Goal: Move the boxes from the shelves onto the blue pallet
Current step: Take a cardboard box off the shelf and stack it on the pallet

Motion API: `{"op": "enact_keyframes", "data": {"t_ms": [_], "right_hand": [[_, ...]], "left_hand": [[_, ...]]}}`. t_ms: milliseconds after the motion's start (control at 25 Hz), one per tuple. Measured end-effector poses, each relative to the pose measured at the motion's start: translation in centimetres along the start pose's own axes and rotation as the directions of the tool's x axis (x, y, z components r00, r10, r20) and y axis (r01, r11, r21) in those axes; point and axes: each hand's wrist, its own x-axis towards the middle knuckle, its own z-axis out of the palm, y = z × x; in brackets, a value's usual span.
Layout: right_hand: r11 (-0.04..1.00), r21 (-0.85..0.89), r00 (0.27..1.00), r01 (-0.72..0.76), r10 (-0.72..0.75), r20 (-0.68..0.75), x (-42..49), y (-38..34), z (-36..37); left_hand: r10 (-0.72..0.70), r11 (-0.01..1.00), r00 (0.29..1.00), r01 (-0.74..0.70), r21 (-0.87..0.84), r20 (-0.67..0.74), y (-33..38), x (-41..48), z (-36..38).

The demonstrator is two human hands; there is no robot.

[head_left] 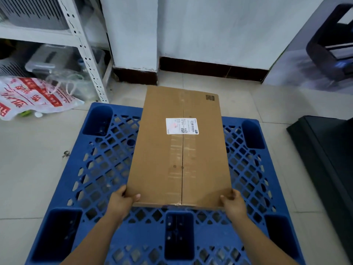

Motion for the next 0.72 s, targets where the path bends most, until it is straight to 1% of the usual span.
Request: {"op": "enact_keyframes", "data": {"t_ms": [80, 200, 400, 520, 600, 720], "right_hand": [[1.000, -0.023, 0.999, 0.012, -0.013, -0.035, -0.2, 0.4, 0.2], [1.000, -0.002, 0.997, -0.007, 0.007, -0.077, -0.3, 0.6, 0.1], [0.998, 0.059, 0.998, 0.020, -0.016, -0.064, 0.0, 0.5, 0.2], [0.999, 0.037, 0.998, 0.039, -0.037, -0.054, 0.4, 0.5, 0.0], [0.998, -0.001, 0.998, 0.058, -0.058, -0.010, -0.1, 0.5, -0.1], [0.980, -0.159, 0.990, 0.123, -0.109, 0.091, -1.4, 0.2, -0.9]], "left_hand": [[0.013, 1.000, 1.000, -0.013, 0.000, -0.012, -0.1, 0.1, 0.3], [0.023, 1.000, 1.000, -0.022, 0.003, -0.016, -0.1, -0.1, 0.5], [0.055, 0.998, 0.997, -0.053, 0.042, -0.045, -0.2, 0.4, 0.5], [0.067, 0.996, 0.995, -0.062, 0.059, -0.072, -0.4, 0.8, 0.8], [0.056, 0.992, 0.995, -0.047, 0.117, -0.079, -0.5, 0.7, 0.9], [0.015, 0.955, 0.998, 0.005, 0.295, -0.068, 0.4, -0.9, 0.4]]}}
